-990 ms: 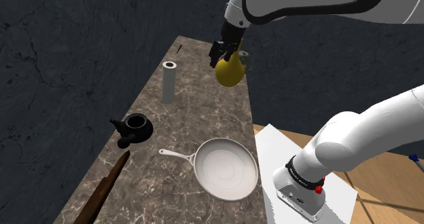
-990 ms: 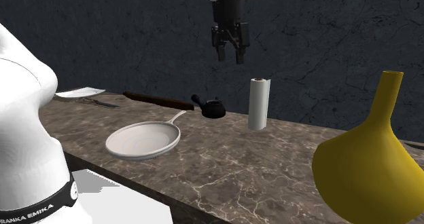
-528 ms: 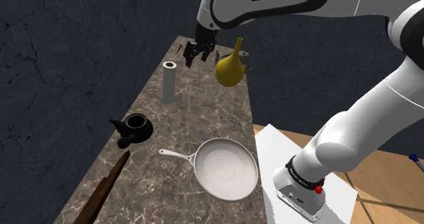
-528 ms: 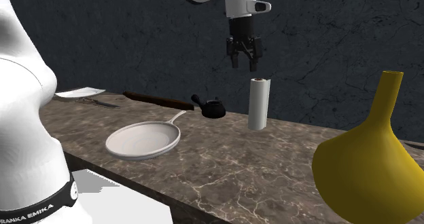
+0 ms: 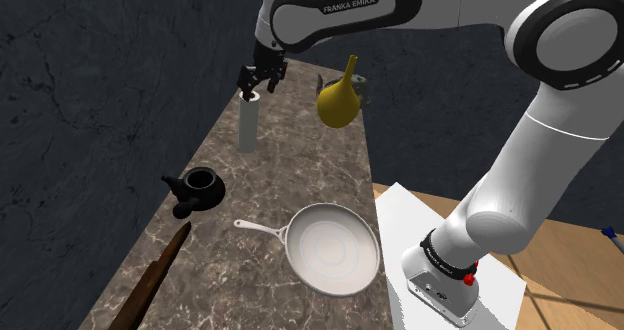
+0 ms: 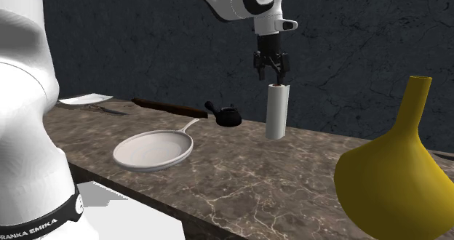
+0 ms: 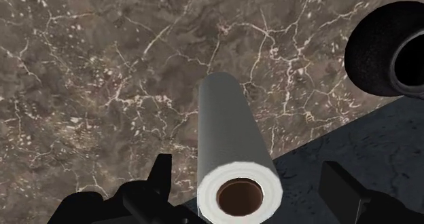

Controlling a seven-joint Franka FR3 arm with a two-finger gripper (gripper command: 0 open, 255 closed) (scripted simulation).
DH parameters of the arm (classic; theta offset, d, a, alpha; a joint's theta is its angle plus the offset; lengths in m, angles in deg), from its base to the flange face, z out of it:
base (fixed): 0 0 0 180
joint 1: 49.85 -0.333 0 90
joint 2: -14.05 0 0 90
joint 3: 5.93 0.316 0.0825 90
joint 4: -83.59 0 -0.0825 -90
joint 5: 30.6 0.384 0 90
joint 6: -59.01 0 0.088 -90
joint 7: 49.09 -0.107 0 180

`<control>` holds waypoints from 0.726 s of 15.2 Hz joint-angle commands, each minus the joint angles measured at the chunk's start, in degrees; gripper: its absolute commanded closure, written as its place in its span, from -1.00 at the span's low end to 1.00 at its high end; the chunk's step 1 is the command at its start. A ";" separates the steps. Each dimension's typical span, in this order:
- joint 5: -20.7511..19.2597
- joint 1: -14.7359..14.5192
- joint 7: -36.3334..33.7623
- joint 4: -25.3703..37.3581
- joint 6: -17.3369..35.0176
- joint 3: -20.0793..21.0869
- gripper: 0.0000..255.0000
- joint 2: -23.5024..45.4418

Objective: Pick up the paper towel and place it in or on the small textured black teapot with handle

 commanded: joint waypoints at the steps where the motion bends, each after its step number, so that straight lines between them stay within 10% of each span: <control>1: -0.41 -0.12 -0.21 0.46 1.09 -0.07 -1.00 1.50; 11: -1.21 -0.36 -0.72 -0.64 4.53 -0.26 -1.00 3.92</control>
